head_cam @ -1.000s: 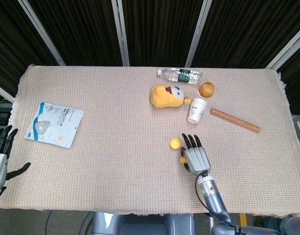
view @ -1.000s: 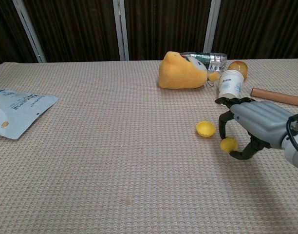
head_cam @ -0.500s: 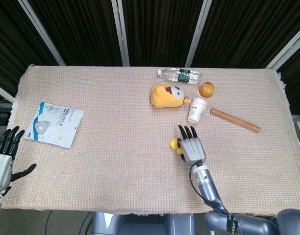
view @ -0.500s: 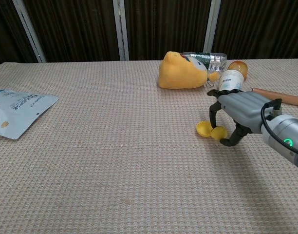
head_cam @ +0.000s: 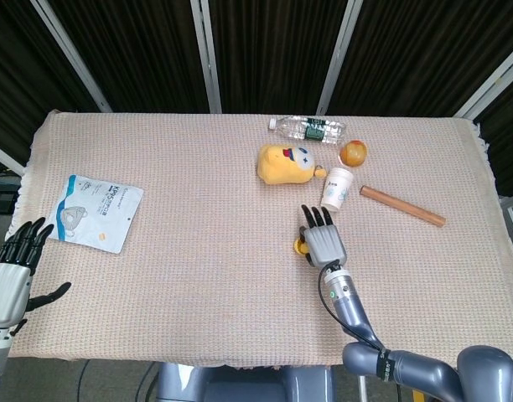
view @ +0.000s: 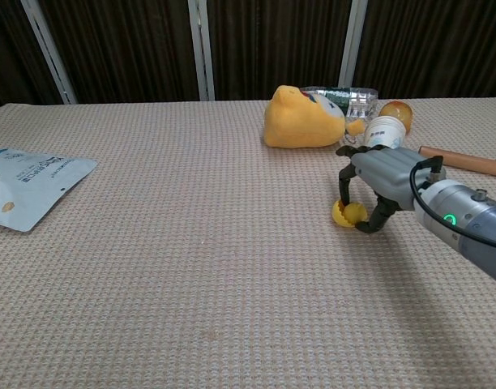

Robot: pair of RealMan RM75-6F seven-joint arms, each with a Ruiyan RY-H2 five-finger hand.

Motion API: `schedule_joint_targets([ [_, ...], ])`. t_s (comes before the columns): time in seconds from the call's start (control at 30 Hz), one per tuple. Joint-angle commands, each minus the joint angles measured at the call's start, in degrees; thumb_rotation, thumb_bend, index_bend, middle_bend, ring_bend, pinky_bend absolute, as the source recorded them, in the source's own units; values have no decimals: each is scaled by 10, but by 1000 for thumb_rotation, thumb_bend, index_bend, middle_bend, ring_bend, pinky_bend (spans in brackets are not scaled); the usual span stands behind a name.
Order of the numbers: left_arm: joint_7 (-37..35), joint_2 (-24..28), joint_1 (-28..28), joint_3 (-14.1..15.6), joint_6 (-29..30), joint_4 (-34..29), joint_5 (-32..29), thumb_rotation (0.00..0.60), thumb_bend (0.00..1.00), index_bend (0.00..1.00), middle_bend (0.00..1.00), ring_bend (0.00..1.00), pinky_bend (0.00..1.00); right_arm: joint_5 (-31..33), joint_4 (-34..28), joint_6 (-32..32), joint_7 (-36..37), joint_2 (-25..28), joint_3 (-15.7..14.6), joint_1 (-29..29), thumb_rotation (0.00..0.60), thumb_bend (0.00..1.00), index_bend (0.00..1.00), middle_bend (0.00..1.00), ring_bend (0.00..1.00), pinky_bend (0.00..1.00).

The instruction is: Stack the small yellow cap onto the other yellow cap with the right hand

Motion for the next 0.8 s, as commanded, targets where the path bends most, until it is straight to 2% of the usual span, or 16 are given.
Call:
schedule_joint_targets([
  [0.03, -1, 1, -1, 0, -2, -1, -2, 600, 0, 0, 0, 0, 156, 0, 0, 0, 1, 1, -1, 2, 600, 232, 548, 0, 8, 0],
  [0.5, 4, 2, -1, 0, -4, -2, -6, 600, 0, 0, 0, 0, 156, 3, -48, 27, -26, 19, -8, 5, 600, 233, 548, 0, 10, 0],
  [0.8, 6, 3, 0, 0, -1, -2, -6, 600, 0, 0, 0, 0, 156, 8, -63, 37, -45, 13, -13, 12, 600, 232, 548, 0, 13, 0],
])
